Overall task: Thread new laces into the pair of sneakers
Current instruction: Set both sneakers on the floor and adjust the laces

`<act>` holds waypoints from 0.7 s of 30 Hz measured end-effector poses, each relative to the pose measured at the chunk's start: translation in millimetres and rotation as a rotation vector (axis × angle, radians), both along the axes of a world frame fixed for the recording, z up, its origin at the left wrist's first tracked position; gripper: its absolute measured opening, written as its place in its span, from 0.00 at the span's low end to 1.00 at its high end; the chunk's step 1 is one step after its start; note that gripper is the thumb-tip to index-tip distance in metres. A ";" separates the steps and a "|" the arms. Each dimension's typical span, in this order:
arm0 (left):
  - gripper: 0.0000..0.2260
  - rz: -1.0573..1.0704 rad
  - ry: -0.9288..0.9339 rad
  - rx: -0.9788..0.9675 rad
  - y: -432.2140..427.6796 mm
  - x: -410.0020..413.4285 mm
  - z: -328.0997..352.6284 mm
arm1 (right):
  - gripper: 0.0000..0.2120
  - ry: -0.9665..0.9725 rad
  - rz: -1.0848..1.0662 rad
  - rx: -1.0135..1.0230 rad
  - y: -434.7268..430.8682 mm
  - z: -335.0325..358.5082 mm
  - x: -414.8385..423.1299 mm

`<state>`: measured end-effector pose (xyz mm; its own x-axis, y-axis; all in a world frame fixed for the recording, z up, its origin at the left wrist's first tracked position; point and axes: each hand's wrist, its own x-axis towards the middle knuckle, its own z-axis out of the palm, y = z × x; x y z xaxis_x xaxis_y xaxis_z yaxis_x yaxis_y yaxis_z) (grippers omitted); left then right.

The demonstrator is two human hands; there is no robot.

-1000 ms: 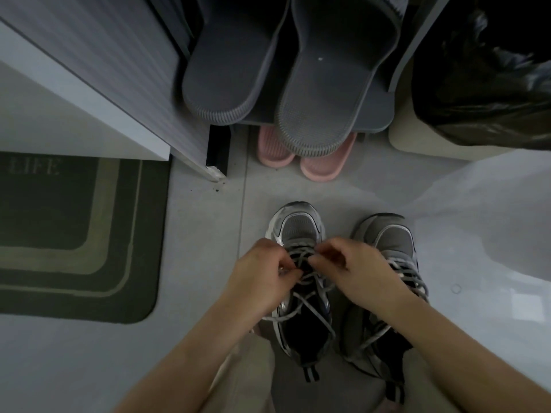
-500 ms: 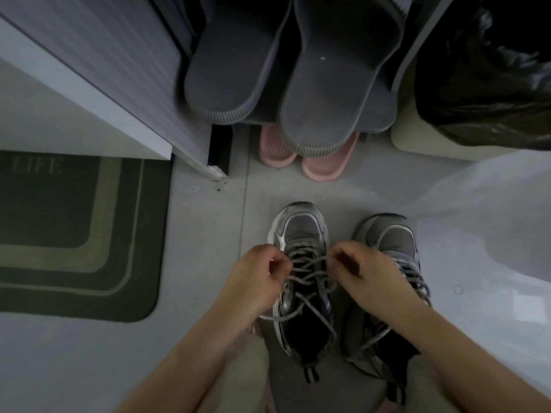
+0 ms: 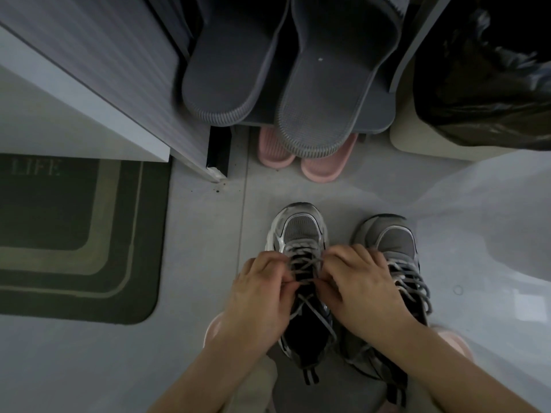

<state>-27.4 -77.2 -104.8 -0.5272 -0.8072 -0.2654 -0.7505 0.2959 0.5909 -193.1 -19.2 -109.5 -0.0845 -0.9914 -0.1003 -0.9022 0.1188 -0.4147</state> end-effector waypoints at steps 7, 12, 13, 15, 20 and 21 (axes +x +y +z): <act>0.05 0.084 0.030 0.036 12.0 20.3 -4.6 | 0.08 -0.038 -0.026 0.020 12.0 -0.2 -1.2; 0.07 0.120 0.025 0.123 11.7 23.3 -7.3 | 0.08 -0.049 -0.050 0.033 16.2 0.1 -6.3; 0.07 0.147 0.036 0.155 10.3 24.2 -8.2 | 0.08 -0.046 -0.060 0.033 17.4 -0.2 -8.3; 0.08 0.213 0.057 0.211 7.9 27.3 -10.2 | 0.07 -0.041 -0.087 0.035 20.6 -1.0 -13.1; 0.07 0.319 0.074 0.248 8.0 35.2 -13.7 | 0.09 -0.031 -0.155 0.063 27.7 -2.1 -19.1; 0.08 0.299 0.069 0.246 8.7 34.9 -12.7 | 0.09 -0.025 -0.155 0.066 27.9 -1.8 -18.7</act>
